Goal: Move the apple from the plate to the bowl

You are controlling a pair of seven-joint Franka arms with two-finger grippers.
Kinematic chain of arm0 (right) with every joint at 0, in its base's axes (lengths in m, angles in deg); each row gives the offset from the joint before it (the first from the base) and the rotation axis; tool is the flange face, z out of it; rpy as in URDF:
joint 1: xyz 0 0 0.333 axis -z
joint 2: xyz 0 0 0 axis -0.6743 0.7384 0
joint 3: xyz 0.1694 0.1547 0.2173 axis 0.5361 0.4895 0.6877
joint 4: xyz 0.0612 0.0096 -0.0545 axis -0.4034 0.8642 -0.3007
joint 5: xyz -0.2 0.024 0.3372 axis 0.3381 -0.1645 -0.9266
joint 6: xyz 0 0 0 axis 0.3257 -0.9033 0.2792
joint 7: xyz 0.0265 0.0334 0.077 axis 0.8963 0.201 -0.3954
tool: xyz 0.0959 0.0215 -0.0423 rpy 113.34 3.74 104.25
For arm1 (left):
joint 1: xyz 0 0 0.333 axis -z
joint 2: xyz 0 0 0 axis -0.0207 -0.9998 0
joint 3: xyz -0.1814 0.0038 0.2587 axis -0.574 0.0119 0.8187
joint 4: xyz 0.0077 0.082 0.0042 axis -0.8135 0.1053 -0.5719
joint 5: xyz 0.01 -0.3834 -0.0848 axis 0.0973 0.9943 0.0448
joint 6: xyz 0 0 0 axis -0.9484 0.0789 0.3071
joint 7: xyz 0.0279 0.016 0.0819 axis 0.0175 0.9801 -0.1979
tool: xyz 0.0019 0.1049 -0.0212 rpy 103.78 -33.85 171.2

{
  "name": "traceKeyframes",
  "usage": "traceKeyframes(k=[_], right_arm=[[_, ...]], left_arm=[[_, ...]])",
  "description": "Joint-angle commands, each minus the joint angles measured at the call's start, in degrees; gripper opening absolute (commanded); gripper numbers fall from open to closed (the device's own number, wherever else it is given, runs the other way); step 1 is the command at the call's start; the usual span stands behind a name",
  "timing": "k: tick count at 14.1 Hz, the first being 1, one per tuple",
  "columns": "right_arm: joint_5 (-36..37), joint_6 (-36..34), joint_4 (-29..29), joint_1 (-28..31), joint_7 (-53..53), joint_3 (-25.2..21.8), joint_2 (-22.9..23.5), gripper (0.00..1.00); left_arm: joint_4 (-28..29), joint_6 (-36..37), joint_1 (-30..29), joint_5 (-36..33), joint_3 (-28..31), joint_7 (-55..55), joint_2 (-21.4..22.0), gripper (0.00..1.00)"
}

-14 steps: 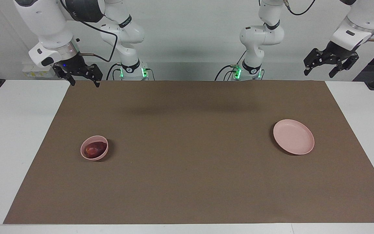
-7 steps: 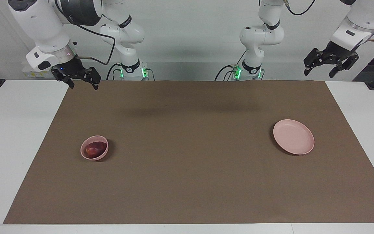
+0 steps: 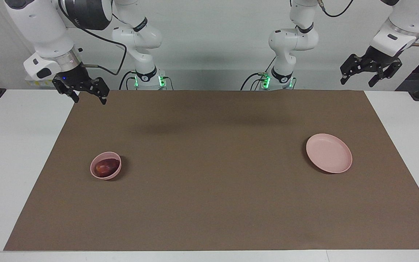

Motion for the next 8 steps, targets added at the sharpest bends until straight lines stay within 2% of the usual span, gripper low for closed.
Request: traceKeyframes(k=[1,8], right_arm=[[-1.03,1.45,-1.1,0.07,-1.97,-0.35,0.73,1.0],[-0.86,1.45,-0.58,-0.19,-2.05,-0.35,0.47,1.0]], left_arm=[[1.58,0.03,0.41,-0.34,0.22,-0.48,1.4,1.0],[1.58,0.03,0.32,-0.34,0.22,-0.56,1.4,1.0]])
